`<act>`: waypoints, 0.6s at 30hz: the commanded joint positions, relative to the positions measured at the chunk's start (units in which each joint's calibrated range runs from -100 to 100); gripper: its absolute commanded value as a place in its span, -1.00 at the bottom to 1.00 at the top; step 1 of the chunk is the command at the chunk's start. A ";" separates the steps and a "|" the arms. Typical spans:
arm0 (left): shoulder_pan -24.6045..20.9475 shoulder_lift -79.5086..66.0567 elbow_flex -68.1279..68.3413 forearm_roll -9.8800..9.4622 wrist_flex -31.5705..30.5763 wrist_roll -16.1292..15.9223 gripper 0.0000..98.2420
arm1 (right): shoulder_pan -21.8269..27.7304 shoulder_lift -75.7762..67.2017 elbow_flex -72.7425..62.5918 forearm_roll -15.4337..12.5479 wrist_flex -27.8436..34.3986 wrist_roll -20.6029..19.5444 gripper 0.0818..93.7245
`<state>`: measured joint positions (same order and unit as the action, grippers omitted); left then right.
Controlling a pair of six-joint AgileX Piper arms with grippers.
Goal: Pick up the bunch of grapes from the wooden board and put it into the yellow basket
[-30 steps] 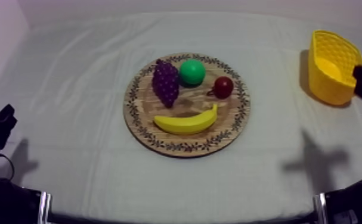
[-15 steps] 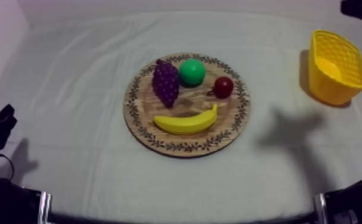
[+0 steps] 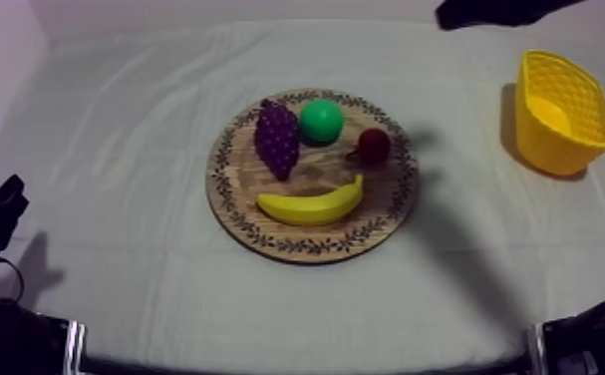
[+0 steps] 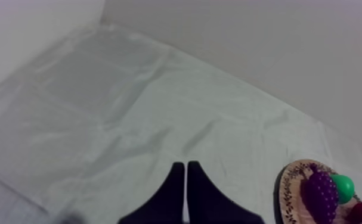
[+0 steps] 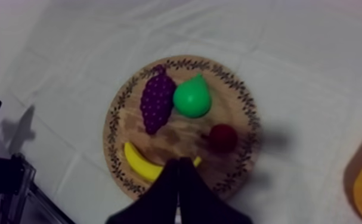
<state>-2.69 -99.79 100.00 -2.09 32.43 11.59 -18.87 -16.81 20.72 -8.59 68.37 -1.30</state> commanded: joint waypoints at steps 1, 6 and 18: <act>-0.03 0.05 0.00 0.01 -0.01 0.01 -1.00 | -1.76 3.98 -0.58 0.13 -0.67 -1.02 -0.99; -0.03 0.05 0.00 0.01 -0.01 0.01 -1.00 | -4.38 10.88 -4.07 1.15 -1.48 -3.88 -0.99; -0.03 0.05 0.00 0.01 -0.01 0.01 -1.00 | -8.63 26.49 -13.46 5.34 -3.94 -11.40 -0.95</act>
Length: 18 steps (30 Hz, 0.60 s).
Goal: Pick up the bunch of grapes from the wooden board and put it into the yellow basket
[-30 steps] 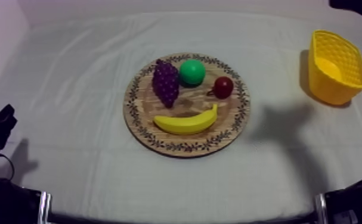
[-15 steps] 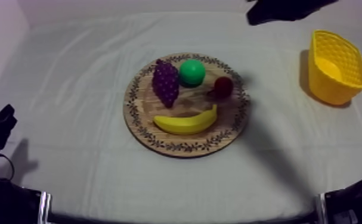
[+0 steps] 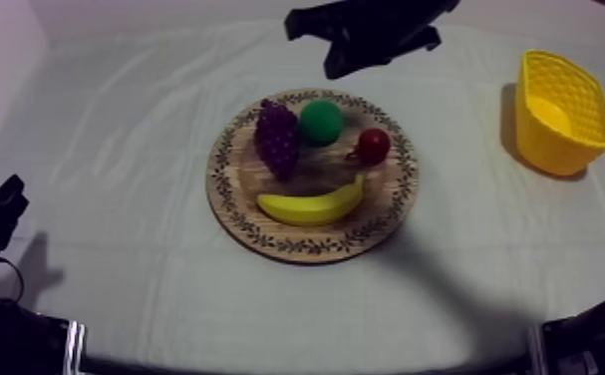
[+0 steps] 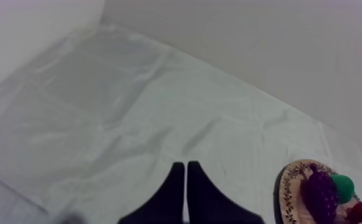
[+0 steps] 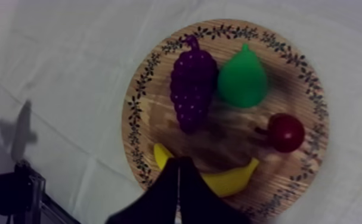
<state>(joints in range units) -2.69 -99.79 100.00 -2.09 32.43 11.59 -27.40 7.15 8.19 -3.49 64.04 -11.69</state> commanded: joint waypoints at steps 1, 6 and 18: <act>-0.03 0.05 0.00 0.01 -0.01 0.01 -1.00 | -0.28 3.73 -1.63 0.45 0.29 -1.50 -0.94; -0.03 0.05 0.00 0.01 -0.01 0.01 -1.00 | -0.79 8.28 -3.64 1.07 -1.22 -3.33 -0.72; -0.03 0.05 0.00 0.01 -0.01 0.01 -1.00 | -1.51 15.08 -9.16 0.73 -2.11 -5.65 0.50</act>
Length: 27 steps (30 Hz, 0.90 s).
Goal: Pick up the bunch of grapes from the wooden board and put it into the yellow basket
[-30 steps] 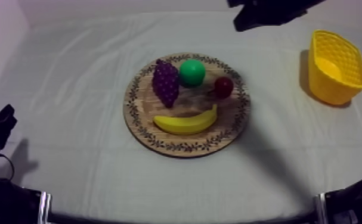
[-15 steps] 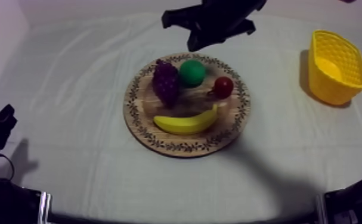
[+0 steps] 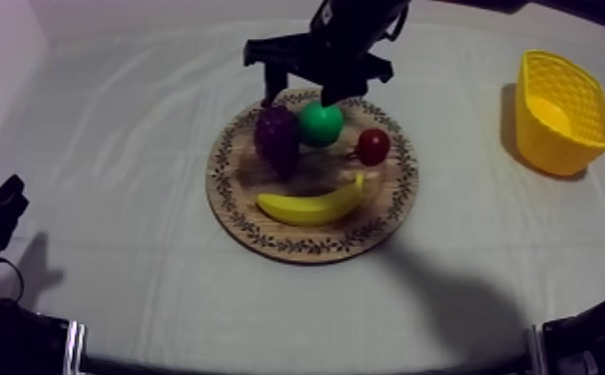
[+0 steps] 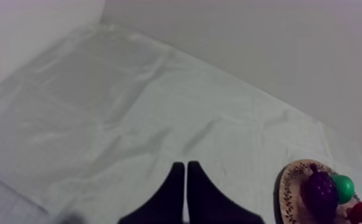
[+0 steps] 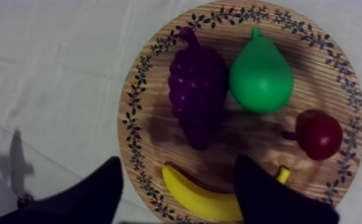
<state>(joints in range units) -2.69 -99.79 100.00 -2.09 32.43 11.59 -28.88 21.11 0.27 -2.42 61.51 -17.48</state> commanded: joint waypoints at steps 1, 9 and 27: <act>-0.03 0.05 0.00 0.01 -0.01 0.01 -1.00 | -0.14 2.04 -2.16 -0.56 0.81 0.14 0.57; -0.03 0.05 0.00 0.01 -0.01 0.01 -1.00 | -0.94 10.19 -8.88 -1.60 2.54 0.02 0.73; -0.03 0.05 0.00 0.01 -0.01 0.01 -1.00 | -0.28 26.29 -21.47 0.81 4.01 -1.88 0.74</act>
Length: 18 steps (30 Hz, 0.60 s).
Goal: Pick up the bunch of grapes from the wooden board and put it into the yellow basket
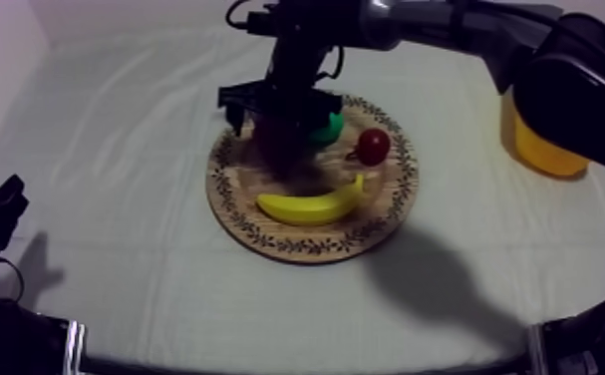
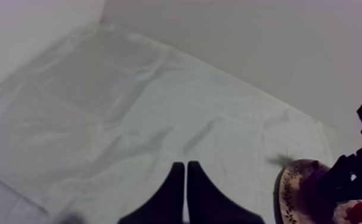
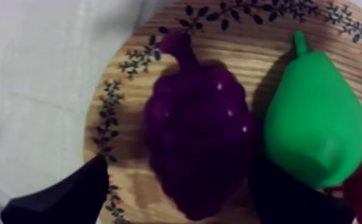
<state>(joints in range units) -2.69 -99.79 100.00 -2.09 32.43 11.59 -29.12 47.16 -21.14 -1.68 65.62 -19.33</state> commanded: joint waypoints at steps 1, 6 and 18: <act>-0.03 0.05 0.00 0.01 -0.01 0.01 -1.00 | -0.07 0.68 -0.35 0.27 -0.11 -0.13 0.74; -0.03 0.05 0.00 0.01 -0.01 0.01 -1.00 | -0.27 2.87 -2.48 1.16 0.58 -0.66 0.72; -0.03 0.05 0.00 0.01 -0.01 0.01 -1.00 | -0.32 4.97 -4.91 3.42 0.09 -1.82 0.30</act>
<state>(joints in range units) -2.69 -99.79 100.00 -2.09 32.43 11.59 -29.41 52.21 -26.00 1.63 65.69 -21.11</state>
